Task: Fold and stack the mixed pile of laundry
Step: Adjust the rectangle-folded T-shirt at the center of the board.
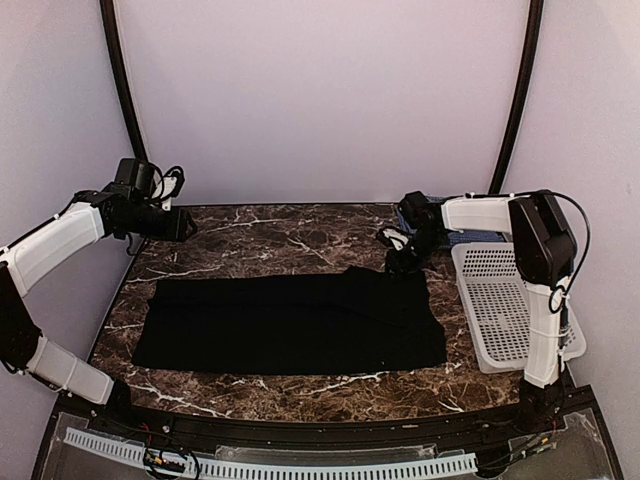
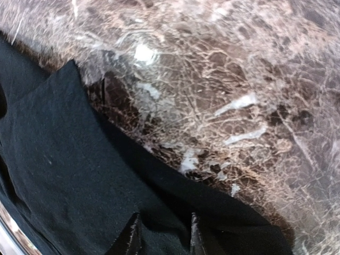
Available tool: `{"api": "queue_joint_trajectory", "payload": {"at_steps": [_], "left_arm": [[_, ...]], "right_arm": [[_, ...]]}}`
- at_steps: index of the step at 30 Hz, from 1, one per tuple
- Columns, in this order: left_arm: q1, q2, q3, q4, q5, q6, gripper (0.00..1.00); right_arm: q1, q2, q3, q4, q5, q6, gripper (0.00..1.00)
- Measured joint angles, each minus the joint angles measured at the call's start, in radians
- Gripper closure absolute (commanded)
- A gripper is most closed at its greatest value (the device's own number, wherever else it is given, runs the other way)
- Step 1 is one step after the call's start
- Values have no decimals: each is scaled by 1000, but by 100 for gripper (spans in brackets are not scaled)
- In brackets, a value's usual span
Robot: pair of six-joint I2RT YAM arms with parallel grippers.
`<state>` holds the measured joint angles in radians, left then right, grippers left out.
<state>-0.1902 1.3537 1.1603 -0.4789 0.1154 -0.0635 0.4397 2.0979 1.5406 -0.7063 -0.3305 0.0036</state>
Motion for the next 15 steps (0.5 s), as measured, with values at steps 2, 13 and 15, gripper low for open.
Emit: {"api": "queue_joint_trajectory", "payload": {"at_steps": [2, 13, 15], "left_arm": [[0, 0, 0, 0, 0, 0, 53], [0, -10, -3, -1, -15, 0, 53], [0, -14, -4, -2, -27, 0, 53]], "right_arm": [[2, 0, 0, -5, -9, -8, 92], [80, -80, -1, -63, -2, -16, 100], [102, -126, -2, -72, -2, -13, 100]]}}
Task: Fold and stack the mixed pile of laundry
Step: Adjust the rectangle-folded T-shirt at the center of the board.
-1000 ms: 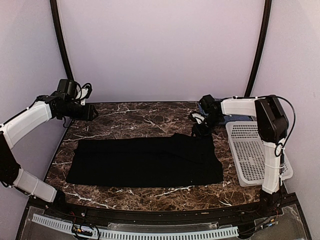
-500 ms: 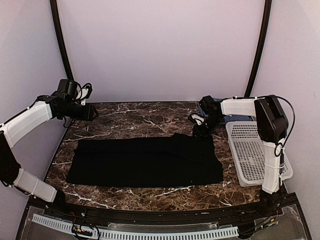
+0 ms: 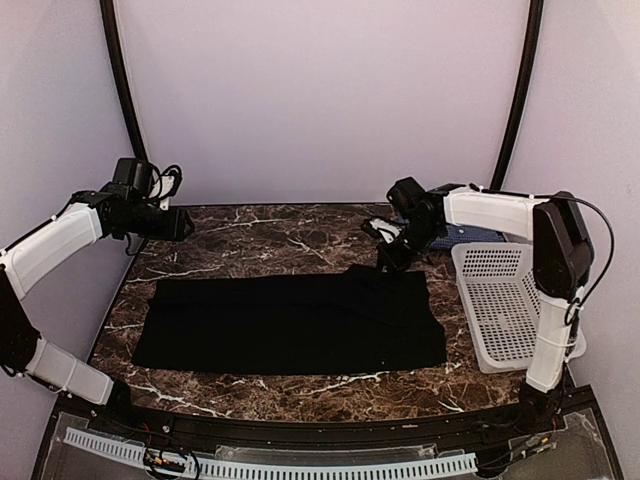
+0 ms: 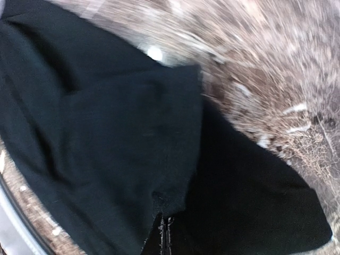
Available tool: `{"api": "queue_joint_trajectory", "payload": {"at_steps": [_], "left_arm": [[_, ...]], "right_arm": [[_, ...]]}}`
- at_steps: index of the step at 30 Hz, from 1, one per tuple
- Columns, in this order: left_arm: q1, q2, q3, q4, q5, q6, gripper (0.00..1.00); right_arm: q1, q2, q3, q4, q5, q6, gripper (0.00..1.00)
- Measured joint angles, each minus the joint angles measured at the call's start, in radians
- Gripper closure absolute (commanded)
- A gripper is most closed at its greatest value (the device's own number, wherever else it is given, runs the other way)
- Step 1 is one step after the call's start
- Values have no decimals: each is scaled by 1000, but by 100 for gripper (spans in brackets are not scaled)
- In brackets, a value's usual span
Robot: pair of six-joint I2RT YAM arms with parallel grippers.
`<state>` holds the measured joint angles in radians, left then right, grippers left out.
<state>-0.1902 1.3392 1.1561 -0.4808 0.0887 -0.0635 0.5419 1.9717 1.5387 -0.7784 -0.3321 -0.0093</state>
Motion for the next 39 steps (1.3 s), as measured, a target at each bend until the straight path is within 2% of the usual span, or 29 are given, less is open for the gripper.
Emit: {"api": "queue_joint_trajectory", "payload": {"at_steps": [6, 17, 26, 27, 29, 36, 39], "left_arm": [[0, -3, 0, -16, -46, -2, 52], [0, 32, 5, -101, -147, -46, 51], [0, 66, 6, -157, -207, -49, 52], [0, 71, 7, -166, -211, -49, 53], [0, 80, 7, -182, -217, -49, 53], [0, 126, 10, -227, -224, -47, 54], [0, 182, 13, -231, -216, -44, 55]], "right_arm": [[121, -128, -39, -8, -4, 31, 100], [399, -163, -213, -27, -9, 78, 100], [431, -220, -244, -38, -13, 77, 100], [431, -224, -250, -38, -13, 77, 99], [431, -231, -265, -40, -11, 75, 87], [431, -204, -291, -57, 22, 83, 66], [431, -203, -290, -56, 21, 90, 62]]}}
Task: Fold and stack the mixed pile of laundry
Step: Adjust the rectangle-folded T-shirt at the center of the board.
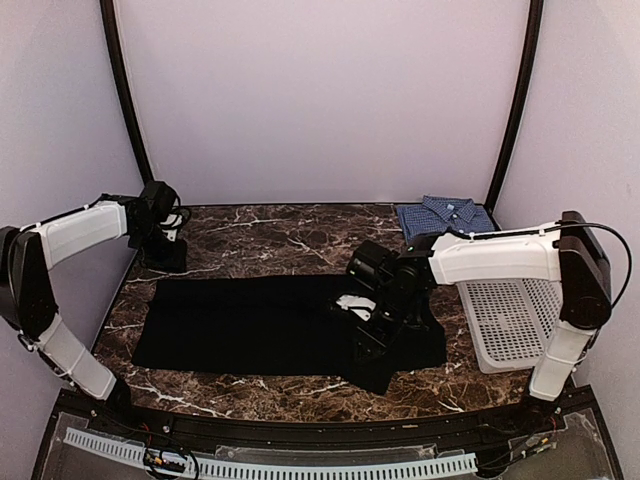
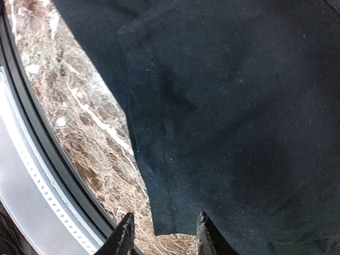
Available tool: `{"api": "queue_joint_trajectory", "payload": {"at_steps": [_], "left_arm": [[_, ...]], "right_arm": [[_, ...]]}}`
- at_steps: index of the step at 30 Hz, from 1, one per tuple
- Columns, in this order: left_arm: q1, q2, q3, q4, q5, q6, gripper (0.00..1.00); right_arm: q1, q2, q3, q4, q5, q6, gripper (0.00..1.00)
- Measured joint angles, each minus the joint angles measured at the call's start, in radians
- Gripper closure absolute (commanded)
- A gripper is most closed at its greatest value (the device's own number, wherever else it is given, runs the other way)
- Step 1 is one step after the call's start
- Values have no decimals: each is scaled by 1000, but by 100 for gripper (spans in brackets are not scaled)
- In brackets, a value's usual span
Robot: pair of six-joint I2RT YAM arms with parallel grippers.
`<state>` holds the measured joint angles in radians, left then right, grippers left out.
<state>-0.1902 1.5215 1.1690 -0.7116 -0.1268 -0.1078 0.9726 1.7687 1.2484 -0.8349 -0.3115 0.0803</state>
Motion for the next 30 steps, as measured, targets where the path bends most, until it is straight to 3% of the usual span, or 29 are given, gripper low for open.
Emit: {"api": "queue_joint_trajectory", "payload": {"at_steps": [4, 9, 21, 25, 30], "left_arm": [[0, 84, 2, -2, 3, 10, 56], [-1, 174, 2, -16, -9, 23, 63], [-52, 132, -59, -103, 10, 21, 69], [-96, 143, -44, -162, 2, 21, 71], [-122, 139, 7, -206, -47, 5, 62]], "right_arm": [[-7, 0, 35, 5, -11, 1, 63], [-41, 58, 214, 63, -27, 14, 65], [-120, 566, 810, 153, -8, 69, 75], [-119, 663, 858, 129, -6, 64, 82], [-117, 671, 789, 129, -15, 46, 84]]}}
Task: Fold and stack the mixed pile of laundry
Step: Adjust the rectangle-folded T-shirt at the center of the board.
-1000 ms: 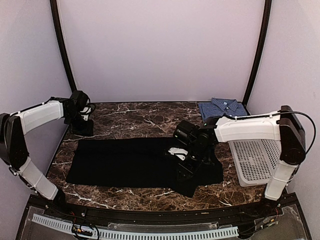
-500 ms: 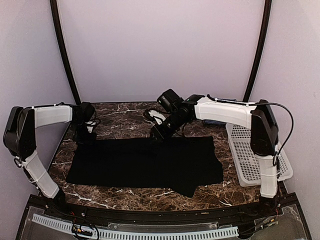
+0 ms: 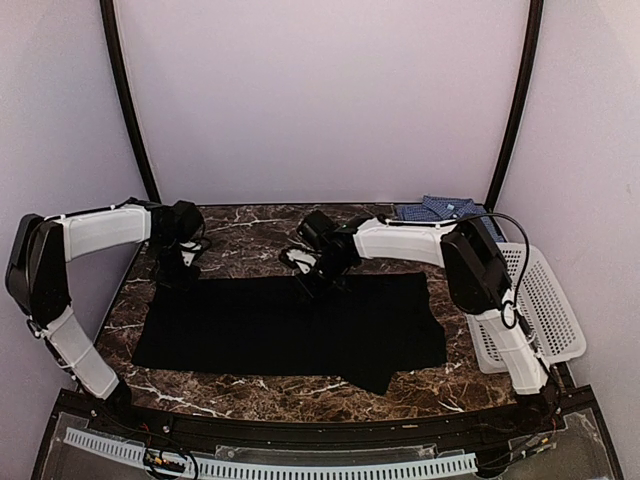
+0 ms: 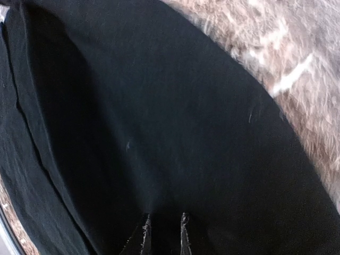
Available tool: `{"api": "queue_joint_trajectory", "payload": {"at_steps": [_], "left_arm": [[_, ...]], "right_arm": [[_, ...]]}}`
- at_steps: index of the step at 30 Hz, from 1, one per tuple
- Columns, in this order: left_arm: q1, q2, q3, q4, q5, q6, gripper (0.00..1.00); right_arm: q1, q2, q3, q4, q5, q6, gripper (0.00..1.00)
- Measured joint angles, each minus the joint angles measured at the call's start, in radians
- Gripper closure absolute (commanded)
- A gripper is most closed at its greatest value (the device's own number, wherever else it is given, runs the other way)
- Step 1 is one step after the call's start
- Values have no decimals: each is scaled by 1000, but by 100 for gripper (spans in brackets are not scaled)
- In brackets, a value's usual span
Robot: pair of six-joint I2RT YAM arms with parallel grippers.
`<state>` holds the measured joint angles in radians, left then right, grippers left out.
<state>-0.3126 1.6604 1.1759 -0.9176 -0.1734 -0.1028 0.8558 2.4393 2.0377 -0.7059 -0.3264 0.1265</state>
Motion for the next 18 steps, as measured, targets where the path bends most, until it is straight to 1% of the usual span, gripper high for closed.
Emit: {"api": "queue_joint_trajectory", "payload": {"at_steps": [4, 7, 12, 15, 18], "left_arm": [[9, -61, 14, 16, -13, -5, 60], [14, -69, 47, 39, -32, -3, 59], [21, 15, 82, 88, -56, 6, 60], [23, 86, 82, 97, -58, 21, 61], [23, 117, 58, 102, -71, 42, 65]], "right_arm": [[16, -77, -126, 29, 6, -14, 83], [37, -137, -222, 35, 10, -21, 82], [52, -179, -298, 60, 13, -36, 82], [52, -191, -321, 82, 14, -39, 82], [52, -206, -348, 100, 15, -39, 81]]}}
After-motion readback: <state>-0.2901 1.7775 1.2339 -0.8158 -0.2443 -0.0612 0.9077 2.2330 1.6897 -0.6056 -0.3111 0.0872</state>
